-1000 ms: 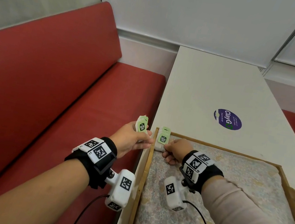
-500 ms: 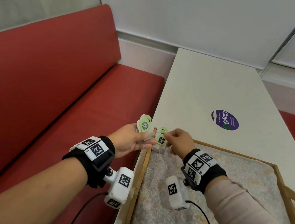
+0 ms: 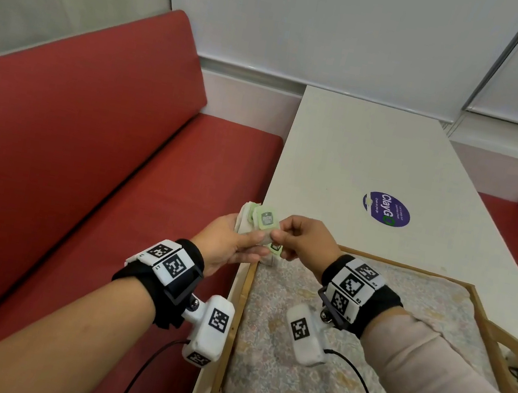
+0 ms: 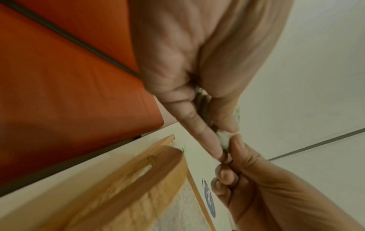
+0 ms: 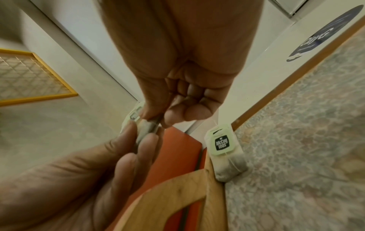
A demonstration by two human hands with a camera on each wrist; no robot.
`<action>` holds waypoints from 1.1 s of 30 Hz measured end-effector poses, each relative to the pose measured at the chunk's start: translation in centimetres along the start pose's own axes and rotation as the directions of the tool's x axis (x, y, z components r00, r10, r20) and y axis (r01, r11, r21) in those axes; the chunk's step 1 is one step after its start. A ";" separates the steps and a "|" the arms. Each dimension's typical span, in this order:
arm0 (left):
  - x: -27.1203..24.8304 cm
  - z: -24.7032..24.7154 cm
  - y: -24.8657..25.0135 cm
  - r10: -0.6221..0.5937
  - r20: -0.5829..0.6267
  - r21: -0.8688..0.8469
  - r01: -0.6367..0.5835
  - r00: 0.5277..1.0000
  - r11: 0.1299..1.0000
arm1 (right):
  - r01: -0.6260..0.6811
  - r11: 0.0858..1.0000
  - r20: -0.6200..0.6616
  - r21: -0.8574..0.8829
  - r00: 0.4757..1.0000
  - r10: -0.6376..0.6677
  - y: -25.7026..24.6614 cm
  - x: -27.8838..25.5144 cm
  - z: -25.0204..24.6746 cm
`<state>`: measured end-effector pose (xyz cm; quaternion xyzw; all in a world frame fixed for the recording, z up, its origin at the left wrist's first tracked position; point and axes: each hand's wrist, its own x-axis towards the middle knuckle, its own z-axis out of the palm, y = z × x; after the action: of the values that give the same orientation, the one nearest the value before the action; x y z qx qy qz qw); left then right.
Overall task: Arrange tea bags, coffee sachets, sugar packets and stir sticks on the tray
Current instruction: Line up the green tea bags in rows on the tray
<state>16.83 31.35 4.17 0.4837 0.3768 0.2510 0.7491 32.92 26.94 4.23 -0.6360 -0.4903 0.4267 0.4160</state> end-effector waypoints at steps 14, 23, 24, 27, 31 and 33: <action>0.1 -0.6 -0.1 0.024 -0.196 0.014 -0.022 0.980 1.000 | -0.429 0.898 -0.052 0.097 0.899 0.435 3.1 -0.8 0.5; 0.2 -0.6 -0.3 0.036 -0.190 0.056 -0.026 0.981 0.998 | -0.525 0.851 -0.027 0.035 0.850 0.526 2.8 -0.5 1.3; 0.2 -0.6 -0.3 0.036 -0.190 0.058 -0.026 0.981 0.998 | -0.533 0.845 -0.025 0.041 0.845 0.534 2.8 -0.4 1.3; 0.3 -0.3 -0.3 0.038 -0.185 0.068 -0.025 0.982 0.997 | -0.549 0.835 -0.019 0.049 0.835 0.550 2.7 -0.2 1.4; 0.3 -0.1 -0.3 0.034 -0.179 0.069 -0.022 0.983 0.997 | -0.561 0.828 0.005 0.002 0.828 0.561 2.1 -0.3 1.5; 0.3 0.0 -0.3 0.027 -0.174 0.067 -0.016 0.984 0.998 | -0.554 0.832 -0.004 -0.038 0.833 0.554 1.8 -0.3 1.5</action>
<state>16.97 31.44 3.75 0.4881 0.4440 0.2882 0.6940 31.97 26.54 2.10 -0.7568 -0.2947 0.5218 0.2611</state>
